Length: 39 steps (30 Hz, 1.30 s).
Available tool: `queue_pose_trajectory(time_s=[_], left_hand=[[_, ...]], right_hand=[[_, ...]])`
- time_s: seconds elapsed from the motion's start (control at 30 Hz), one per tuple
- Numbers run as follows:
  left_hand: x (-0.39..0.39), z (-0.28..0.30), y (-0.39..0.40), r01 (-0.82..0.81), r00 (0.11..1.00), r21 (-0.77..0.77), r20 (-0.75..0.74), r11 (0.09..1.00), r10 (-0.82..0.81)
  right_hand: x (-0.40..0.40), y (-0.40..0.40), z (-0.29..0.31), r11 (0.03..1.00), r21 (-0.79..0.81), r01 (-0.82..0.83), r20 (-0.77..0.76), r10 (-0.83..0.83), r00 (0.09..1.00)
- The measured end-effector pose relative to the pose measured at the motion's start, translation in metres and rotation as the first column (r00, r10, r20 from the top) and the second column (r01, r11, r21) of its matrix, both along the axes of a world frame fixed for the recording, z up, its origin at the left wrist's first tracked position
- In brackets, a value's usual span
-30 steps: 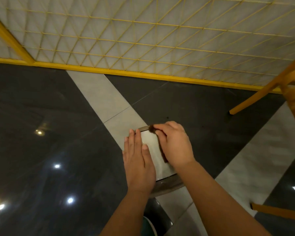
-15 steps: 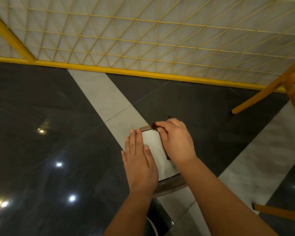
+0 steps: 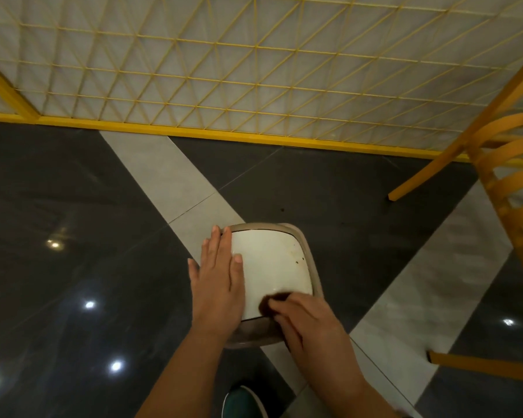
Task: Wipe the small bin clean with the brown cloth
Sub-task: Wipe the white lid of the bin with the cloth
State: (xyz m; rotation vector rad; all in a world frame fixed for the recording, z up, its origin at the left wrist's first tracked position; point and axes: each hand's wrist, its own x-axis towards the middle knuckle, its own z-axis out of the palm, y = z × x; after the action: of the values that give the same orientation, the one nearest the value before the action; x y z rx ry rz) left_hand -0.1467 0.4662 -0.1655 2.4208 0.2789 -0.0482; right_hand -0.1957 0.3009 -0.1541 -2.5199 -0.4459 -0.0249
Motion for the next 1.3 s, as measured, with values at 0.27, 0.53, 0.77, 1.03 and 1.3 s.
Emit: queue_pose_trajectory(time_s=[0.27,0.53,0.77,1.03,1.3], left_hand=[[0.001,0.033,-0.008,-0.182,0.983,0.373,0.039,0.910,0.180],[-0.004,0.013,-0.014,0.007,0.999,0.192,0.049,0.981,-0.016],[-0.001,0.005,-0.002,0.035,0.993,0.125,0.112,0.992,-0.049],[-0.001,0.002,-0.005,-0.031,0.993,0.041,0.111,0.999,0.026],[-0.002,0.002,-0.004,-0.026,0.991,0.014,0.129,1.000,0.024]], right_hand=[[-0.019,-0.029,-0.007,0.862,0.225,0.453,-0.328,-0.371,0.869],[-0.038,-0.022,-0.018,0.741,0.316,0.592,-0.377,-0.475,0.795],[-0.007,0.016,-0.021,0.889,0.350,0.295,-0.151,-0.258,0.954],[0.036,0.009,-0.021,0.836,0.328,0.440,-0.217,-0.386,0.897],[0.039,0.026,-0.016,0.914,0.306,0.265,-0.065,-0.257,0.964]])
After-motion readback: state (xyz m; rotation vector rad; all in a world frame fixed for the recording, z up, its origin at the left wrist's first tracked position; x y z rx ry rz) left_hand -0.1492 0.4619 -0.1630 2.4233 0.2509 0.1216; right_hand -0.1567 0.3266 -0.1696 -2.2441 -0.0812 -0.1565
